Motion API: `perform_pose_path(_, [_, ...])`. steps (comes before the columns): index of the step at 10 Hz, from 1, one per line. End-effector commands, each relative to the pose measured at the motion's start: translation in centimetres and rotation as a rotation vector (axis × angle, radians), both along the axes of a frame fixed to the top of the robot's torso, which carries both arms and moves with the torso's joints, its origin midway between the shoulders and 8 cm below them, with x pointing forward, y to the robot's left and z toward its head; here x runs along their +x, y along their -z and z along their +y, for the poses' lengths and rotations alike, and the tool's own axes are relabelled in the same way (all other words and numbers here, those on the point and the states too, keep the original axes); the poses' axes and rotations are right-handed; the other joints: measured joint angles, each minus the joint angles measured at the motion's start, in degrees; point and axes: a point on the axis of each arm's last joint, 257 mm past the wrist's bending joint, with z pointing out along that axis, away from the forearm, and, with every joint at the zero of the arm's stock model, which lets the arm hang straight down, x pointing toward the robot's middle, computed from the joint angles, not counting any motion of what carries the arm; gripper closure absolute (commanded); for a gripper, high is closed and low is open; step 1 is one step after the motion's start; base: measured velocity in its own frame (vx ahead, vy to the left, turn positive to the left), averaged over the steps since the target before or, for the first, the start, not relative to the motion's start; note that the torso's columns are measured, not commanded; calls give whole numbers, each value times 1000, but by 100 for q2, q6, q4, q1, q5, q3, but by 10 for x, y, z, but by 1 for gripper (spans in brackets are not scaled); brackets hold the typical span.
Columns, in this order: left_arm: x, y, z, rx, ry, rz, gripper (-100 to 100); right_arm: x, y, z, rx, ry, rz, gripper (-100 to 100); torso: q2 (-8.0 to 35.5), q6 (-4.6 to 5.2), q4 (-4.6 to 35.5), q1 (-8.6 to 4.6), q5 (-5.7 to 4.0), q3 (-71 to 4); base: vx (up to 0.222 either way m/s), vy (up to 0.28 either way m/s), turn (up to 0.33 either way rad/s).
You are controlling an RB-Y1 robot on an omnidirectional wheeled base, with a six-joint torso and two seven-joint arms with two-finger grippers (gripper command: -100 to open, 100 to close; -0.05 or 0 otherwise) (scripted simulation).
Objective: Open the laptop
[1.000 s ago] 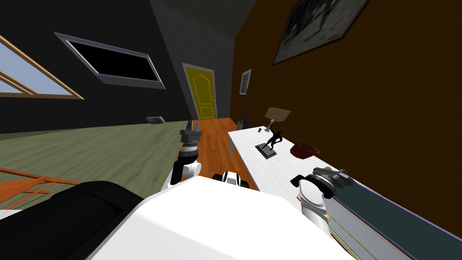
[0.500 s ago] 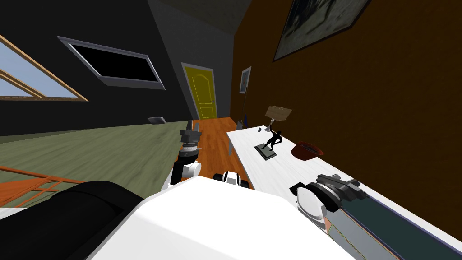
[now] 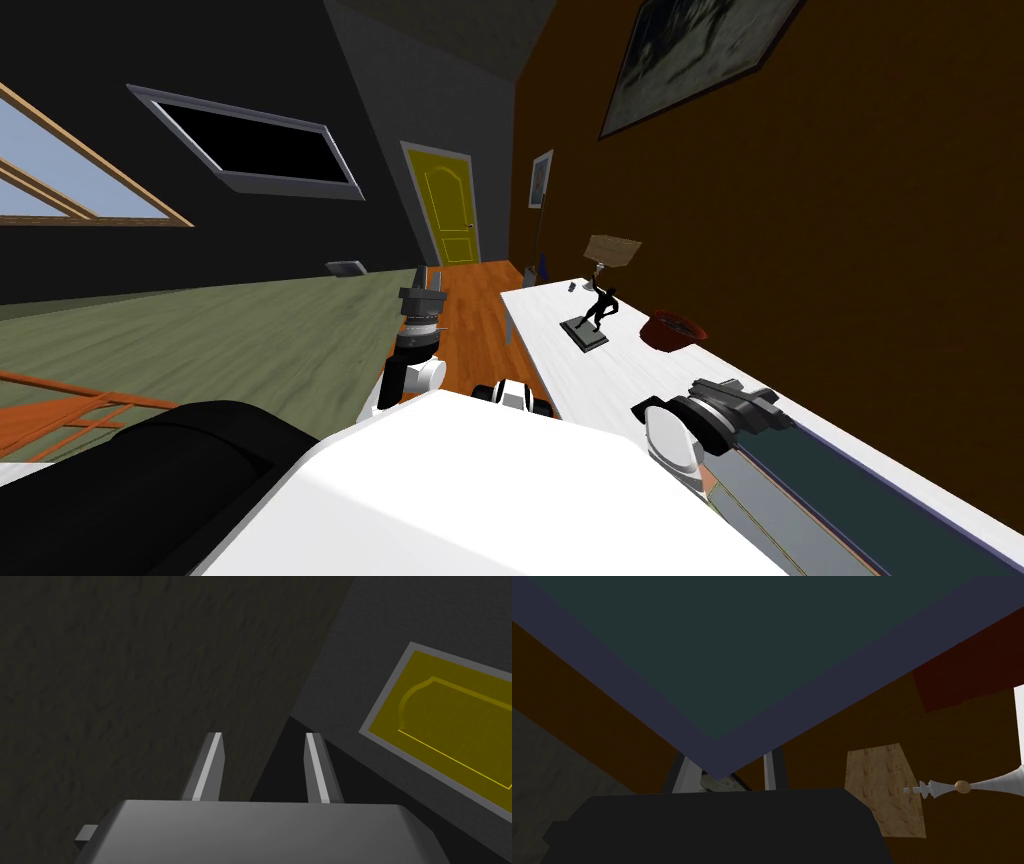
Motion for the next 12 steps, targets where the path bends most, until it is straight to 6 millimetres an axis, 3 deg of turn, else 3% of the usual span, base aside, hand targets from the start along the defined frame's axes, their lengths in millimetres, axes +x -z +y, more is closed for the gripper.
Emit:
perform_pose_path(1, [0,0,0,0,0,0,0,15,8,7,12,-11,-27,100,0,6,0,1,3,-1,-24,-16,-26])
perform_pose_path(2, [0,0,0,0,0,0,0,17,17,12,18,-7,-18,100,1,-6,2,-14,3,-1,-30,-34,8])
perform_pose_path(4, [0,0,0,0,0,0,0,17,15,22,9,4,-40,100,-7,5,-9,-37,-24,0,-10,-10,15])
perform_pose_path(5, [0,0,0,0,0,0,0,31,14,25,9,-17,-60,100,-5,13,-7,-35,-16,-2,-22,-19,-13])
perform_pose_path(7, [0,0,0,0,0,0,0,35,28,39,14,-18,-47,100,1,11,-5,-50,-17,2,-22,-31,6])
perform_pose_path(8, [0,0,0,0,0,0,0,31,26,40,7,-3,-61,100,-6,13,-12,-50,-28,1,-4,-8,4])
perform_pose_path(9, [0,0,0,0,0,0,0,45,23,43,3,-24,-77,100,-11,16,-15,-48,-28,-2,-33,-16,-4])
perform_pose_path(12, [0,0,0,0,0,0,0,42,35,59,-5,-9,-74,100,-11,24,-19,-64,-35,-2,-14,-21,9])
